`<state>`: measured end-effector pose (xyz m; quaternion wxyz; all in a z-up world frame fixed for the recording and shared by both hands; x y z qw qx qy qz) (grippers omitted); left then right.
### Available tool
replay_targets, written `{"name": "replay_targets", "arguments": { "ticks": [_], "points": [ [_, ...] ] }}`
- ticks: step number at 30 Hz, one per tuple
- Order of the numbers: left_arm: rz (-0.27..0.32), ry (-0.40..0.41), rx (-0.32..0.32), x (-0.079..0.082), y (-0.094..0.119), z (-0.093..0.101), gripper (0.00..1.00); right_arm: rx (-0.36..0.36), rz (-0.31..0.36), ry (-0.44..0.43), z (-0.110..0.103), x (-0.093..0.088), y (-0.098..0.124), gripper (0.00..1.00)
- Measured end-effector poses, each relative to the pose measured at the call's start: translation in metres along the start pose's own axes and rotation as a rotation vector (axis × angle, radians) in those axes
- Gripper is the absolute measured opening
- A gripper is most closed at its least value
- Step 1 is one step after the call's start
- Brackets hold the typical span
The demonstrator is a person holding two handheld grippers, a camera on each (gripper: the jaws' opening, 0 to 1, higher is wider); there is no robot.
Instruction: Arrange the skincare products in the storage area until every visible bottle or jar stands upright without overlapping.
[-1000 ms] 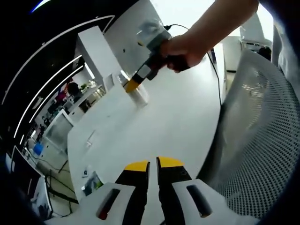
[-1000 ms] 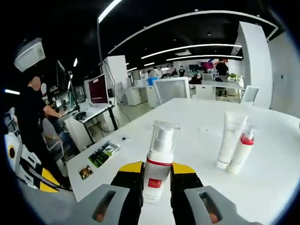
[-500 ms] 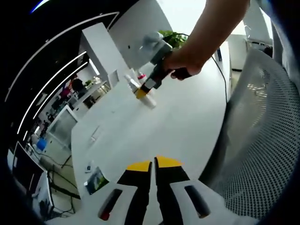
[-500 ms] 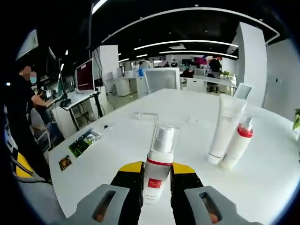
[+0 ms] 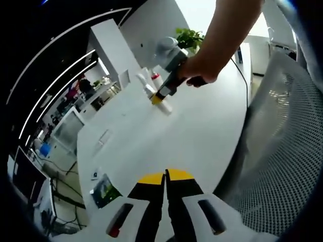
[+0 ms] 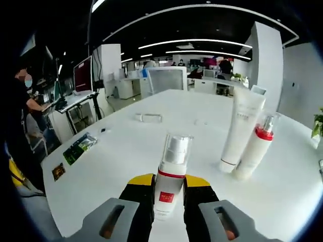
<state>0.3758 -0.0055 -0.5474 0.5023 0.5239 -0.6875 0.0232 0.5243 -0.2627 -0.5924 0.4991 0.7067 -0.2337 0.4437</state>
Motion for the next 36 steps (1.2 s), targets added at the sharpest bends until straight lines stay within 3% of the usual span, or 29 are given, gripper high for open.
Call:
{"name": "replay_targets", "arguments": {
  "ticks": [4,9,13,16,26,36],
  "points": [
    [-0.038,-0.020,-0.014,-0.005,-0.003,0.002,0.04,-0.042,0.000,0.009,0.011,0.002,-0.005,0.13],
    [-0.034,-0.019,-0.018,-0.005,-0.003,0.002,0.04,-0.123,0.010,-0.005,0.025,0.001,-0.010,0.13],
    [-0.070,-0.041,-0.039,-0.009,-0.005,0.005,0.04,-0.174,0.056,-0.030,0.036,0.002,-0.013,0.13],
    [-0.036,-0.018,-0.014,-0.006,-0.002,0.001,0.04,-0.190,0.053,-0.027,0.043,0.001,-0.017,0.13],
    [-0.077,-0.028,-0.030,-0.011,-0.005,0.003,0.04,-0.212,0.048,0.011,0.060,-0.002,-0.030,0.13],
    [-0.097,-0.030,-0.031,-0.013,-0.007,0.002,0.04,-0.212,0.059,0.066,0.060,-0.001,-0.041,0.13]
  ]
}}
Point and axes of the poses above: the point that each gripper's makers call its tool centre point, and the gripper's own axes: y roughly backward along the fingers, z roughly to its right, x roughly out of its top, the point moved 7 cm from there along y, roughly backward along the fingers, and after that the axes turned 12 degrees about x, right-handed, at the moved point
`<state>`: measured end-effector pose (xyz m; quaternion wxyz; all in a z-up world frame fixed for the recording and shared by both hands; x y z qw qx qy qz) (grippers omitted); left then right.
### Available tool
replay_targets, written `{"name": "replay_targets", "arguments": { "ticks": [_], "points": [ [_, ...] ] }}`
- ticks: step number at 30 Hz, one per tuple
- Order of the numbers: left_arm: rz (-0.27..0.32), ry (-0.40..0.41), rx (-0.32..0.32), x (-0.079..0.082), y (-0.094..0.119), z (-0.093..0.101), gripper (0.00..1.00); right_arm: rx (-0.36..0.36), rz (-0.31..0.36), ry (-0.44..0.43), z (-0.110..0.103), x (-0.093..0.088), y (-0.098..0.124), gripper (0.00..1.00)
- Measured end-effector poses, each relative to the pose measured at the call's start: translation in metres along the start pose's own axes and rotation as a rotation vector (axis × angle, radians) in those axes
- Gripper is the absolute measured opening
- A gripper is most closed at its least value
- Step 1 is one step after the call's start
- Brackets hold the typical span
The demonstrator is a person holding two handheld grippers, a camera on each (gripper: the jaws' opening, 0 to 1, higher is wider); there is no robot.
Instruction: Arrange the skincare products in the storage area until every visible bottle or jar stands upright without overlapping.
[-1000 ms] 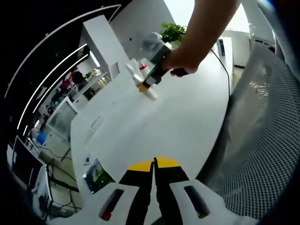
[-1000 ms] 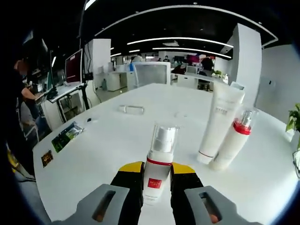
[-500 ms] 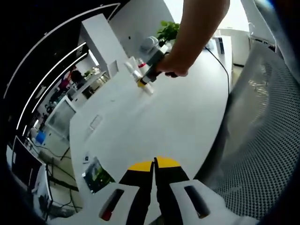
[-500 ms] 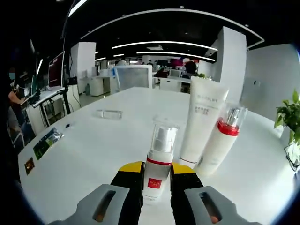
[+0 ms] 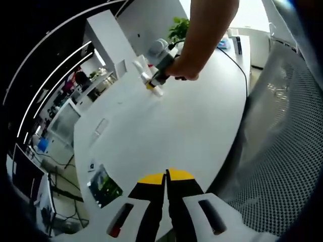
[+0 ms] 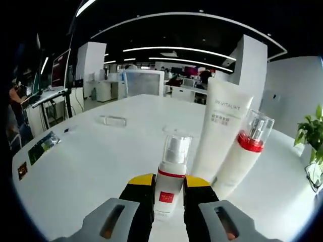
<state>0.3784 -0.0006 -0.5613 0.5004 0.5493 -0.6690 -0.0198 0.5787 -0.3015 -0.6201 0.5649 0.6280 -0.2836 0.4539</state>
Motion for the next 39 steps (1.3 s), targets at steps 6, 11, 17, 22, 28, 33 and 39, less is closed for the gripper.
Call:
{"name": "replay_targets", "arguments": {
  "ticks": [6,11,17,22,28,33,39],
  "points": [
    [-0.006,-0.002,0.000,-0.001,-0.001,0.000,0.04,0.016,-0.002,0.046,-0.002,-0.005,-0.002,0.13],
    [-0.005,-0.002,0.004,-0.001,-0.001,-0.001,0.04,0.020,0.009,0.079,-0.001,-0.011,0.003,0.13],
    [-0.008,-0.005,0.000,-0.002,-0.001,0.000,0.04,0.020,0.013,0.035,-0.002,-0.020,0.008,0.12],
    [-0.012,-0.006,-0.003,-0.002,-0.001,0.000,0.04,0.012,0.008,-0.024,-0.004,-0.024,0.009,0.12],
    [-0.015,-0.007,-0.005,-0.003,-0.001,0.001,0.04,0.065,-0.004,-0.006,-0.008,-0.020,0.005,0.12],
    [-0.006,0.007,0.000,-0.001,-0.001,-0.001,0.04,0.126,0.021,-0.047,-0.022,-0.012,0.009,0.12],
    [0.063,0.095,0.018,0.006,0.003,-0.008,0.05,0.260,0.147,-0.230,-0.061,0.013,0.027,0.12]
  ]
}}
Point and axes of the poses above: the point that each gripper's makers call its tool centre point, and the gripper's own axes: y roughly backward along the fingers, z roughly to its right, x roughly out of its top, the point moved 7 cm from there along y, roughly backward along the fingers, and after that the axes turned 12 degrees about x, right-handed, at the moved point
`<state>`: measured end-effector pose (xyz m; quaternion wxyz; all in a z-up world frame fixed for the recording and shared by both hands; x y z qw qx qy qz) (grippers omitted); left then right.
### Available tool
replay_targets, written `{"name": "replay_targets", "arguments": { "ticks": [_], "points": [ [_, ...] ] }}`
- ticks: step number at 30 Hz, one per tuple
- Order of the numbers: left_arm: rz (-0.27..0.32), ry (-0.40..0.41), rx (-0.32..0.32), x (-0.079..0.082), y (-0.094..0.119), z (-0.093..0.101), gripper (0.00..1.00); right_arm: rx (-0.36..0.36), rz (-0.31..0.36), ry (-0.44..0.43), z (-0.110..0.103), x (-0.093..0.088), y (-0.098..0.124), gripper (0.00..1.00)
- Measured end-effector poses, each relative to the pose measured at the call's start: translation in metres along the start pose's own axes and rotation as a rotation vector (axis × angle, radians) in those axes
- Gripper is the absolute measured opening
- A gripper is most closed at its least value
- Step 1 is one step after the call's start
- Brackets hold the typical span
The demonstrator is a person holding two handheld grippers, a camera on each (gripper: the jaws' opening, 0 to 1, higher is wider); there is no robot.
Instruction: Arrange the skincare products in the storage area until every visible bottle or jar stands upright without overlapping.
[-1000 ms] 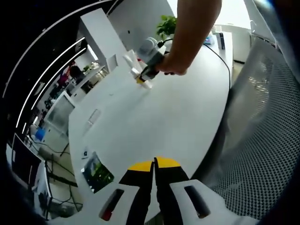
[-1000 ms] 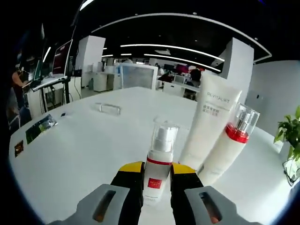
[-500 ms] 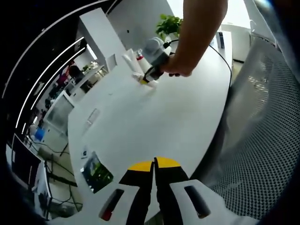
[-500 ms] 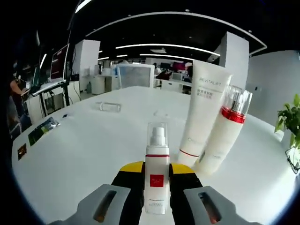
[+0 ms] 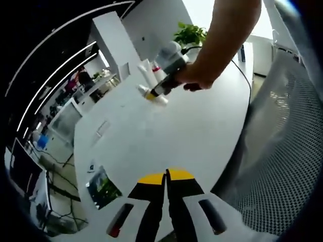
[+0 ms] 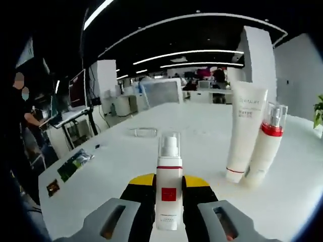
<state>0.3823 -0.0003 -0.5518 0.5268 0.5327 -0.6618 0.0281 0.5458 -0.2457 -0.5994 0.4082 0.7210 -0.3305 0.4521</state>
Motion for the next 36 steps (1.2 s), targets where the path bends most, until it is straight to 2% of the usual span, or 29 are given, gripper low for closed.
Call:
{"name": "replay_targets", "arguments": {
  "ticks": [3,7,9,12,17,20,25,36],
  "points": [
    [0.022,0.045,0.021,0.002,0.002,-0.005,0.07,0.096,0.043,-0.069,-0.032,0.009,0.007,0.12],
    [0.038,0.094,0.014,0.005,0.003,-0.005,0.12,0.210,0.083,-0.142,-0.074,0.019,0.021,0.12],
    [0.047,0.112,0.016,0.007,0.003,-0.005,0.16,0.277,0.087,-0.137,-0.097,0.025,0.033,0.12],
    [0.060,0.142,0.011,0.009,0.003,-0.005,0.20,0.351,0.108,-0.180,-0.119,0.029,0.047,0.12],
    [0.106,0.209,-0.001,0.017,0.007,-0.006,0.30,0.431,0.135,-0.188,-0.154,0.037,0.065,0.12],
    [0.146,0.266,0.004,0.022,0.009,-0.009,0.34,0.463,0.139,-0.194,-0.170,0.039,0.071,0.12],
    [0.151,0.272,0.013,0.022,0.010,-0.010,0.35,0.536,0.133,-0.165,-0.195,0.041,0.080,0.12],
    [0.158,0.258,0.033,0.022,0.012,-0.011,0.27,0.602,0.132,-0.179,-0.218,0.042,0.089,0.12]
  ]
}}
Point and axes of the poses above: the point that each gripper's makers call its tool centre point, and the gripper's own axes: y roughly backward along the fingers, z roughly to its right, x roughly out of its top, the point moved 7 cm from there along y, roughly backward along the fingers, and after that the axes turned 12 degrees about x, right-handed, at the moved point
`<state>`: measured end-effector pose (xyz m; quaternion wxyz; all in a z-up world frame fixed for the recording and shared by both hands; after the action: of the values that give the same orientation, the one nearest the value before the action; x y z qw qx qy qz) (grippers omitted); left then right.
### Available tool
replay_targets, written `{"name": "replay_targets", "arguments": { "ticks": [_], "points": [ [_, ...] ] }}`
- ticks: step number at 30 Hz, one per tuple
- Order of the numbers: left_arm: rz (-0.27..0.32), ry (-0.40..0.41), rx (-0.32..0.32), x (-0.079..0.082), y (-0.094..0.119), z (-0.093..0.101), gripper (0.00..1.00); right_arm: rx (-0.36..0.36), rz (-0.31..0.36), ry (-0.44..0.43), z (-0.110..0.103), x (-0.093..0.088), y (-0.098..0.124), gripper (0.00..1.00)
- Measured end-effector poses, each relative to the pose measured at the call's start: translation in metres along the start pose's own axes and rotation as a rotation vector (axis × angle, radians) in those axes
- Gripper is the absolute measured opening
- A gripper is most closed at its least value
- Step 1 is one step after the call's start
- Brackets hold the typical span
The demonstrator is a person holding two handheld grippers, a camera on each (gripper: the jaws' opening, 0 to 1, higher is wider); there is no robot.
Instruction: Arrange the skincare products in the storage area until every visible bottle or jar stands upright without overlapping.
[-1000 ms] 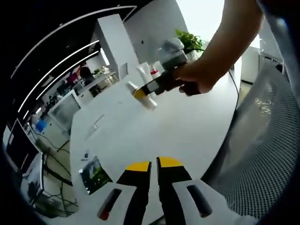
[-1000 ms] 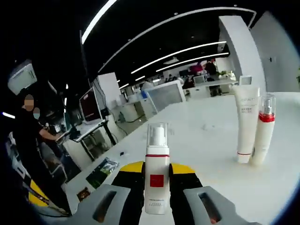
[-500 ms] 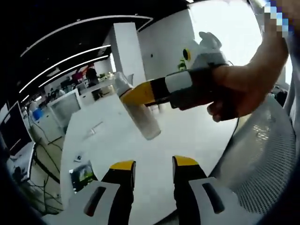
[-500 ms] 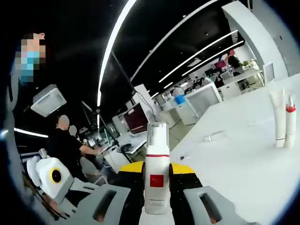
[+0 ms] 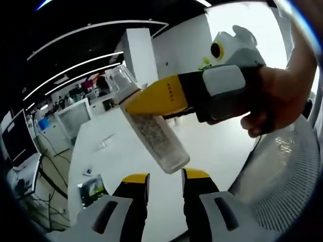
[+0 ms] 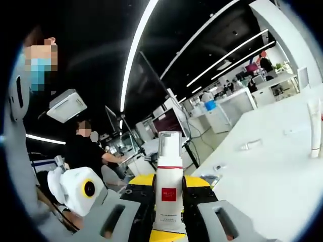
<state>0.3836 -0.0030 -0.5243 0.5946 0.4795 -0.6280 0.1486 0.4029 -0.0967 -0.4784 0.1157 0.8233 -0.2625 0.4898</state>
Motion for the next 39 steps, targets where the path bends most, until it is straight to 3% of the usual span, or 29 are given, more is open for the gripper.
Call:
{"name": "replay_targets", "arguments": {
  "ticks": [6,15,19,27,33,39],
  "points": [
    [0.005,-0.012,0.005,0.000,0.001,-0.001,0.18,0.016,-0.003,-0.007,-0.005,0.000,0.001,0.12],
    [-0.007,-0.035,0.001,-0.001,0.000,-0.001,0.14,0.040,-0.001,-0.020,-0.012,-0.002,0.000,0.12],
    [-0.006,-0.035,0.000,-0.001,0.001,-0.001,0.12,0.044,-0.010,0.012,-0.012,-0.001,0.000,0.12],
    [0.063,0.082,-0.060,0.011,0.004,0.006,0.29,0.030,0.005,0.025,-0.006,0.001,-0.004,0.12],
    [0.070,0.155,-0.057,0.012,0.006,0.000,0.29,0.062,-0.013,0.065,-0.018,-0.008,-0.009,0.12],
    [0.057,0.117,-0.051,0.009,0.005,0.002,0.27,0.061,-0.026,0.068,-0.016,-0.004,-0.002,0.12]
  ]
}}
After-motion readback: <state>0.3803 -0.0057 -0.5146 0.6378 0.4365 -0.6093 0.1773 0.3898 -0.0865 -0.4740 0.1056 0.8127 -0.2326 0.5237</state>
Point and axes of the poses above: the point that each gripper's makers call its tool centre point, and the gripper's own axes: y roughly backward along the fingers, z roughly to its right, x roughly out of its top, the point moved 7 cm from there along y, roughly backward along the fingers, and after that the axes turned 12 degrees about x, right-handed, at the moved point
